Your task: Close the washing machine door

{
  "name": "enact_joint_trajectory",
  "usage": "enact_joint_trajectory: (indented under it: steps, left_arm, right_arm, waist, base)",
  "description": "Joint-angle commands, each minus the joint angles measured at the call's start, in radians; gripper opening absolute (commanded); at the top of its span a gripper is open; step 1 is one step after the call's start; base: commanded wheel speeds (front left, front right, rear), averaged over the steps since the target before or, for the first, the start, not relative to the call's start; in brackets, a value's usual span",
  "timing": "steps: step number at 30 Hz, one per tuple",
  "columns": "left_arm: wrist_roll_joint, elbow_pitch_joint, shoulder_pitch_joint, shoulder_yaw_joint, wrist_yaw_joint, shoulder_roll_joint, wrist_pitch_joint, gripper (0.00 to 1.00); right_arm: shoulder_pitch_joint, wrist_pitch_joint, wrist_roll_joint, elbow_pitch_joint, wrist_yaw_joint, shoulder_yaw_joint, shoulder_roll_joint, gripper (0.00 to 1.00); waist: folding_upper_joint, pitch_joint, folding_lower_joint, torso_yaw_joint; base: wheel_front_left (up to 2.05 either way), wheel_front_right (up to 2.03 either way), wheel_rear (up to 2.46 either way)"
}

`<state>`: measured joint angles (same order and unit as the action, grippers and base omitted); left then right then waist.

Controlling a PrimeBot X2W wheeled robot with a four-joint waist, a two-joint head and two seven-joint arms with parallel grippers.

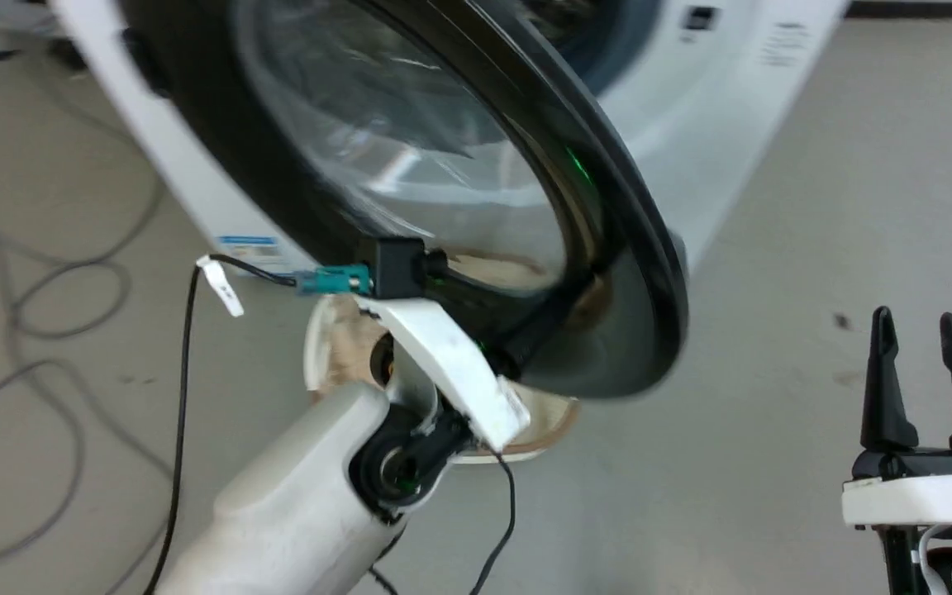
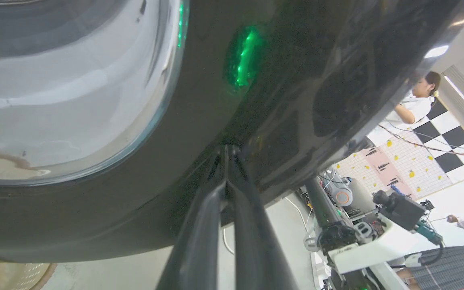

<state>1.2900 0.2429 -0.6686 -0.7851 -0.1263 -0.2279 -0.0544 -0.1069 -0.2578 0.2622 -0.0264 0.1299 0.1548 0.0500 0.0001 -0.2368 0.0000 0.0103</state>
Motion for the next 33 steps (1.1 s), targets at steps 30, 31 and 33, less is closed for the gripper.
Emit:
enact_joint_trajectory:
  steps: [30,31,33]
  left_arm:
    - [-0.327,0.238,-0.118,0.019,0.105,-0.092,0.315,1.0]
    - [-0.395,0.21,-0.093,0.074,0.134,-0.087,0.316,1.0]
    - [-0.528,0.148,-0.039,0.158,0.182,-0.086,0.316,1.0]
  right_arm:
    - [0.022,-0.004,-0.019,0.024,0.001,0.022,0.0,1.0]
    - [0.015,-0.004,-0.02,0.03,0.001,0.025,0.0,1.0]
    - [-0.003,-0.004,-0.02,0.045,0.001,0.031,0.0,1.0]
  waist:
    - [-0.0001,0.109,0.0,-0.06]
    - [-0.0001,0.114,0.0,-0.053]
    - [-0.0001,0.122,0.0,-0.041]
  base:
    - [0.0,0.0,0.0]
    - [0.0,0.0,0.0]
    - [0.0,0.0,0.0]
